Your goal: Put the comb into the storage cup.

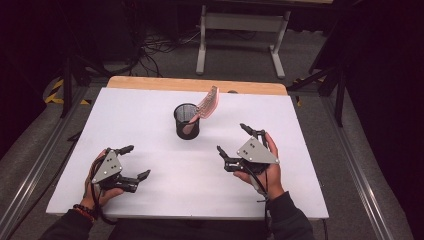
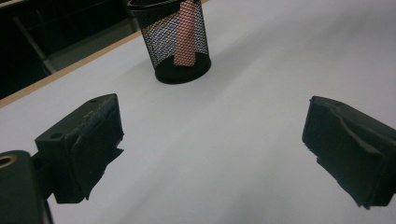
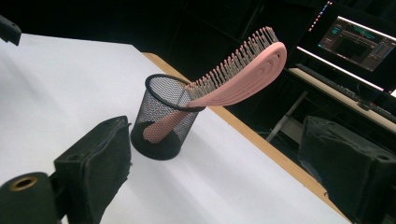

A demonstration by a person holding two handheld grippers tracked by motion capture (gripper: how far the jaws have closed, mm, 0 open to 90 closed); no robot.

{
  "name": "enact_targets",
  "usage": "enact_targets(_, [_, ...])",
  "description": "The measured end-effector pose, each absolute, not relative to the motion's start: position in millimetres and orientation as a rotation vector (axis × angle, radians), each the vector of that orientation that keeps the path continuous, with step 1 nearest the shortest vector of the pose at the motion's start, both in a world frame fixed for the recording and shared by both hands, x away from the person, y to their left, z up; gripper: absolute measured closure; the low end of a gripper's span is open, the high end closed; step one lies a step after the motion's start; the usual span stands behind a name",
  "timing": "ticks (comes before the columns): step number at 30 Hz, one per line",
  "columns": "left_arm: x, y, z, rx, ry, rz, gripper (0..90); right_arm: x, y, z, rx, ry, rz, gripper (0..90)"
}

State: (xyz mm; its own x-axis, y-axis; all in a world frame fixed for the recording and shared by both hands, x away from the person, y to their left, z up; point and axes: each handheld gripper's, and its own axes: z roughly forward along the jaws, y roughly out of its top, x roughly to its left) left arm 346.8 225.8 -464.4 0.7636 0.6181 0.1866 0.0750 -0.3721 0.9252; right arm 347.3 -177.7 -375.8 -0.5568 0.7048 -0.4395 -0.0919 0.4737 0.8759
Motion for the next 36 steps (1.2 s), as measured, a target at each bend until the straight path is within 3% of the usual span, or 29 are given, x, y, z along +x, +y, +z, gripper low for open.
enact_targets(36, [342.2, 227.9, -461.6, 1.857, 0.497, 0.624, 5.8, 326.3, -227.3, -429.3, 0.622, 1.884, 1.117, 6.9])
